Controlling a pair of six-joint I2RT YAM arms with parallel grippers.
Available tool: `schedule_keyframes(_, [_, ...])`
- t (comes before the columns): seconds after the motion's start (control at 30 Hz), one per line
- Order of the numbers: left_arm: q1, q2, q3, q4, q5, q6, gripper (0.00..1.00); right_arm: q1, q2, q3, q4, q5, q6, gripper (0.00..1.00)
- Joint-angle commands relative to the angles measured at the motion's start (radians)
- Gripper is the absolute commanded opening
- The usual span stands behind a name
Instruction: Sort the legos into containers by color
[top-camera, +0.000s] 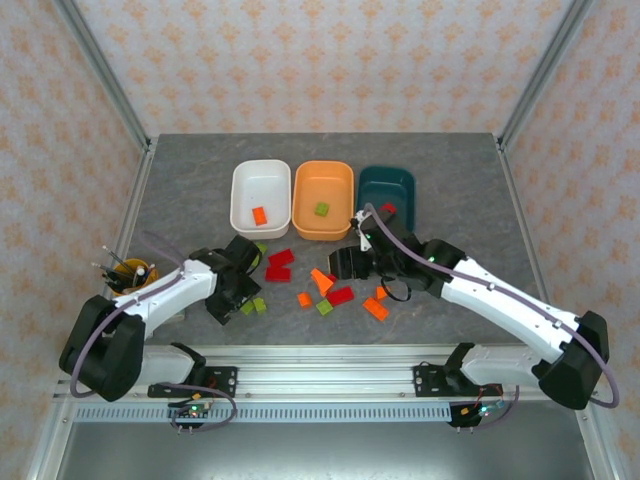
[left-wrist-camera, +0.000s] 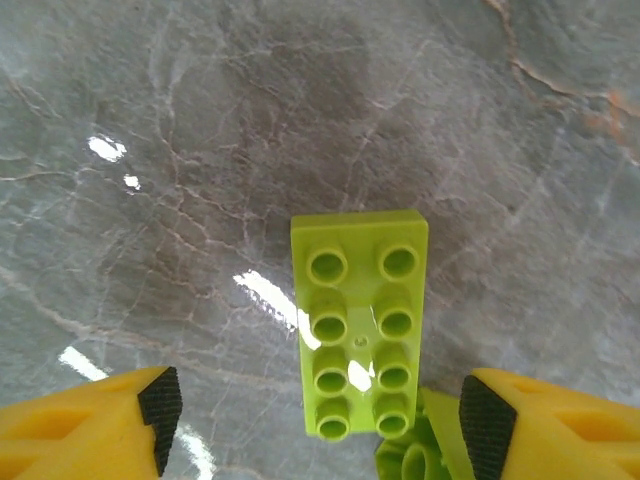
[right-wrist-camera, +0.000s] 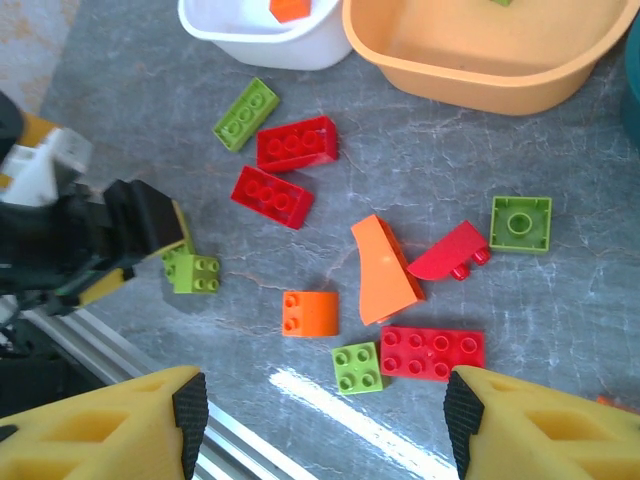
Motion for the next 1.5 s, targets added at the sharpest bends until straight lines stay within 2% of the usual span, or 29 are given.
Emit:
schedule_keyframes(0.0, [0.015, 0.022, -0.031, 0.083, -0.023, -0.078, 0.72, 0.003, -0.007, -0.009, 0.022, -0.006, 0.018, 0.66])
schedule_keyframes(0.1, [0.025, 0.053, -0.035, 0.106, -0.015, -0.075, 0.7, 0.003, -0.006, -0.01, 0.021, -0.01, 0.022, 0.66])
schedule_keyframes(0.23, [0.032, 0.083, -0.036, 0.13, -0.019, -0.072, 0.56, 0.003, -0.007, -0.013, 0.015, -0.019, 0.024, 0.66])
schedule_keyframes(0.43, [0.033, 0.105, -0.054, 0.194, -0.024, -0.064, 0.44, 0.003, -0.006, -0.012, 0.009, -0.035, 0.026, 0.66])
schedule_keyframes(0.73, [0.032, 0.026, -0.069, 0.205, -0.065, -0.043, 0.36, 0.003, -0.007, -0.014, 0.007, -0.035, 0.032, 0.66])
schedule_keyframes(1.07, [0.032, -0.048, -0.034, 0.096, -0.095, 0.004, 0.34, 0.003, -0.001, -0.01, 0.014, -0.031, 0.043, 0.66])
schedule_keyframes(1.27, [0.026, -0.072, 0.168, -0.052, -0.144, 0.14, 0.33, -0.002, -0.009, 0.051, -0.039, 0.076, 0.049, 0.66])
schedule_keyframes(1.47, [-0.017, 0.129, 0.497, -0.103, -0.129, 0.297, 0.31, -0.093, -0.017, 0.096, -0.045, 0.141, 0.117, 0.67])
